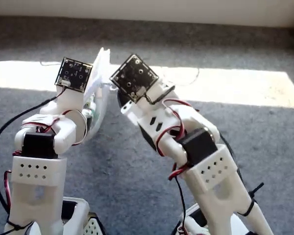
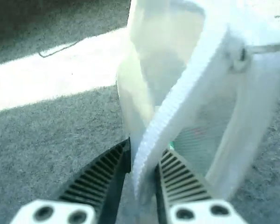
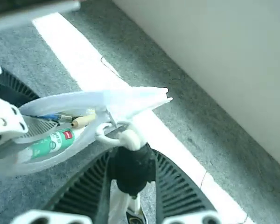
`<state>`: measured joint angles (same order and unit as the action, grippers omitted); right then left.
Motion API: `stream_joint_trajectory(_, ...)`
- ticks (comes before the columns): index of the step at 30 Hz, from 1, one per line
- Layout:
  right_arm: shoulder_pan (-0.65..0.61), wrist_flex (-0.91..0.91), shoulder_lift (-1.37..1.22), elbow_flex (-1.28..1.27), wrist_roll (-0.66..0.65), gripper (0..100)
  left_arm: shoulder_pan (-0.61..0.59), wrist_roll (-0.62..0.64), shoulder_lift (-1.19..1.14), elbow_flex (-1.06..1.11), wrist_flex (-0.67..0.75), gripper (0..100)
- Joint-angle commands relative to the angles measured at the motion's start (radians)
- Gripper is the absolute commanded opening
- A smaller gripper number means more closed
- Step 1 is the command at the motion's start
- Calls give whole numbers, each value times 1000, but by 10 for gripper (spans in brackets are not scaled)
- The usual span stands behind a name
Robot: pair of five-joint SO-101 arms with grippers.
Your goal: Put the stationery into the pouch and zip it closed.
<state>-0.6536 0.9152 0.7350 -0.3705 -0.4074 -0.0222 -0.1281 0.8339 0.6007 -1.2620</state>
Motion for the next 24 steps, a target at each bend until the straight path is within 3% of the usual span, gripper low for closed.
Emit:
stream_joint_trajectory(1,13,21,171,-53,12,5,-5,-71,16,-8,69,28)
stream_joint_trajectory(15,10,18,535,-476,12,5,58,-218,-5,-272,-25,6)
stream_joint_trajectory(24,8,15,730,-684,12,5,79,-295,-306,-472,-52,6)
